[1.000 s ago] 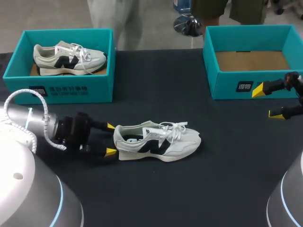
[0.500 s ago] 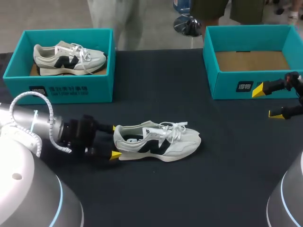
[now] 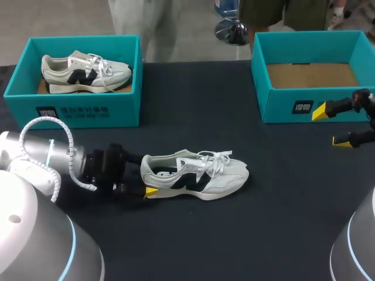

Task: Take the shoe out of the shoebox, open the shoe tongue, remove and reinsert the insole, then place the shoe into the shoebox

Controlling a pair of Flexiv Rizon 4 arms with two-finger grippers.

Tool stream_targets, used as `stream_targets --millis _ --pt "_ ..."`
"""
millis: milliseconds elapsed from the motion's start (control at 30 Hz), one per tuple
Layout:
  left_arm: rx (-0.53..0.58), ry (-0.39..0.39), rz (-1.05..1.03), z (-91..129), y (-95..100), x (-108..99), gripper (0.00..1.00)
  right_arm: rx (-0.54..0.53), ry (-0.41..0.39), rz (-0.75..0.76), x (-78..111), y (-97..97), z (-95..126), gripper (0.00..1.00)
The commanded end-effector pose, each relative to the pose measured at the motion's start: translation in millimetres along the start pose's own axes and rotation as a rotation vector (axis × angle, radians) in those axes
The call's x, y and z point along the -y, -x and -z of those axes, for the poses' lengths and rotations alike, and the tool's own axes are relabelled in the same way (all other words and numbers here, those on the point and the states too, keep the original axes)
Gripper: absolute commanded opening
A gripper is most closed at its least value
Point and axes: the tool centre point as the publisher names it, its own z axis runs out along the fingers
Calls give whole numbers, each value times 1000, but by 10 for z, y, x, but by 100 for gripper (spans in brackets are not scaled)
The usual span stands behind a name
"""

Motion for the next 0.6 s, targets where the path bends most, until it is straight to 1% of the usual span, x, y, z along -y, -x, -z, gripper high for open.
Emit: stream_targets --millis 33,300,500,567,600 --pt "2 1 3 -54 6 -2 100 2 3 -1 22 5 4 100" --pt "0 9 8 -124 17 3 100 2 3 -1 22 5 4 100" --pt "-18 17 -3 -137 16 5 100 2 3 -1 22 5 4 100" --pt "-24 22 -7 -139 13 8 80 2 3 -1 22 5 4 100" --pt "-25 23 -9 -140 11 9 46 2 3 -1 22 5 4 100"
